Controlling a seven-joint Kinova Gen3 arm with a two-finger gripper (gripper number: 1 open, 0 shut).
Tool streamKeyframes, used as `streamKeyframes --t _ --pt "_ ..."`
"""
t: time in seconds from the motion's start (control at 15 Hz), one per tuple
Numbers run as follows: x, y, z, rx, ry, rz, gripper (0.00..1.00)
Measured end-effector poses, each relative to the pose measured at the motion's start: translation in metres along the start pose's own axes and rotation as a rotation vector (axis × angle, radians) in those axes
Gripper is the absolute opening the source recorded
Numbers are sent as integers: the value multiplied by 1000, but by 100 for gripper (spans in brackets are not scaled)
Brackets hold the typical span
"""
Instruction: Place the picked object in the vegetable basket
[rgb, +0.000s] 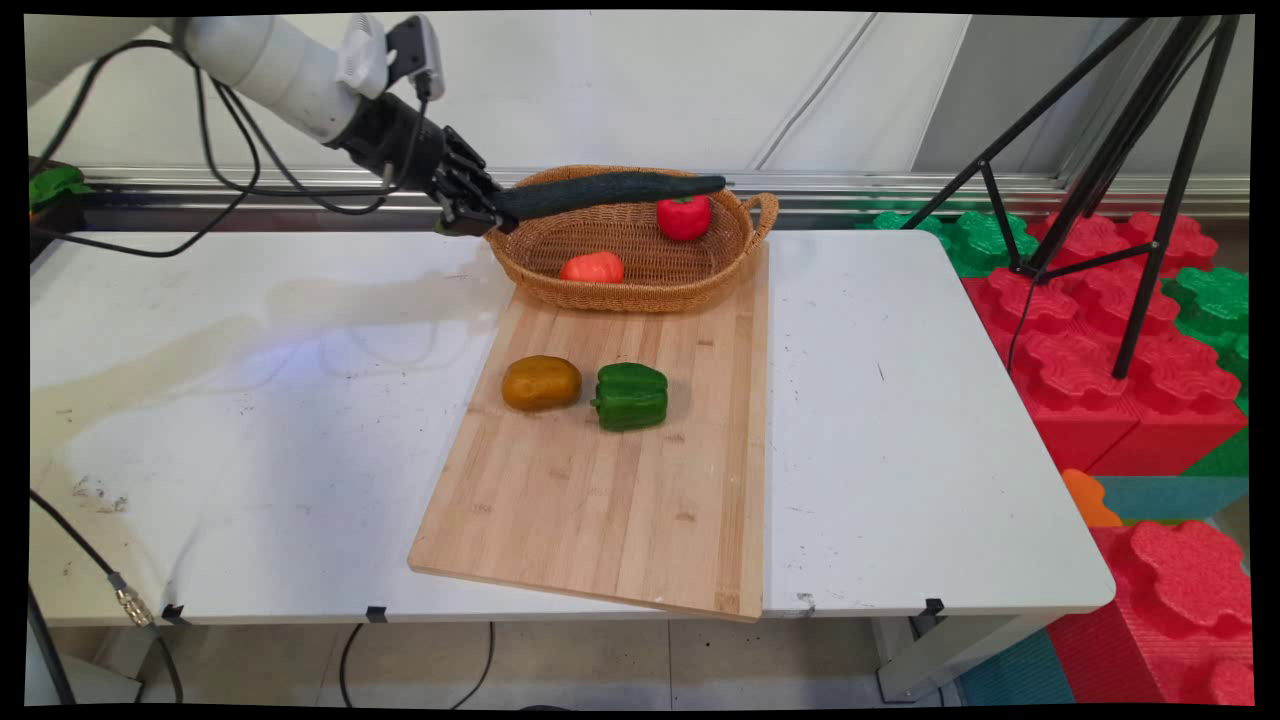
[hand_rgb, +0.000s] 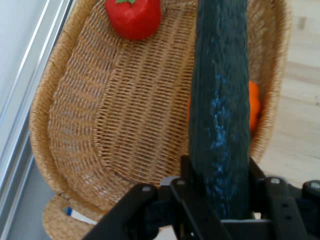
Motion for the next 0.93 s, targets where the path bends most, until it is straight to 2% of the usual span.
streamKeyframes --t 0.67,0.73,0.93 --pt "3 -33 75 -1 -15 46 0" --pt "3 -35 80 -1 -14 46 100" --pt "5 -40 89 -7 -3 46 100"
